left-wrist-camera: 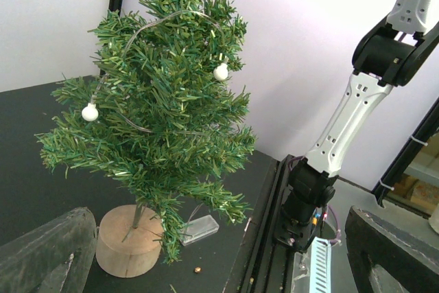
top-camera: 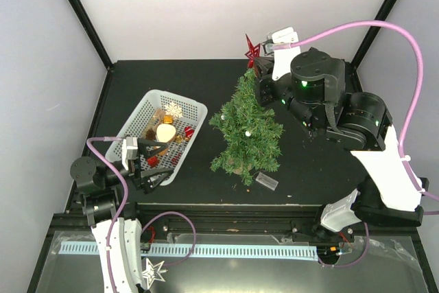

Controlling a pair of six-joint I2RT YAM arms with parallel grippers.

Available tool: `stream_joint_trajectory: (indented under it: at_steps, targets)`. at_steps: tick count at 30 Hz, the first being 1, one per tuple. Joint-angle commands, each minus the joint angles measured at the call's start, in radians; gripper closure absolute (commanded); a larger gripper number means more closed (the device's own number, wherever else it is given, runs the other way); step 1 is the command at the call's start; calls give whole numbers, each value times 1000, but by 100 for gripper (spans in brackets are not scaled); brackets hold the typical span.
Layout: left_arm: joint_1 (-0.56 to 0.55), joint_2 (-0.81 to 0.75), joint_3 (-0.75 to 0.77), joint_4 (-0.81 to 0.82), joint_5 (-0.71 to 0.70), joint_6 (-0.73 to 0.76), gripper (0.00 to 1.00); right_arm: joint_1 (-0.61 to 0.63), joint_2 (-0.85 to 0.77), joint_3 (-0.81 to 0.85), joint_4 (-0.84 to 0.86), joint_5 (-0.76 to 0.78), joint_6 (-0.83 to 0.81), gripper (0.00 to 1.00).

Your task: Decorate the small christmas tree

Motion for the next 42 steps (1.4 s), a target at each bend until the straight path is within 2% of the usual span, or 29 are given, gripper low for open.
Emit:
stream_joint_trajectory:
  at_steps: [1, 42]
  targets:
    - [5, -13, -5, 28, 131, -12, 1, -4, -6, 32, -21, 19, -3, 99]
    - [2, -17, -6, 28, 133, -9, 1, -4, 30, 7, -149, -49, 33, 99]
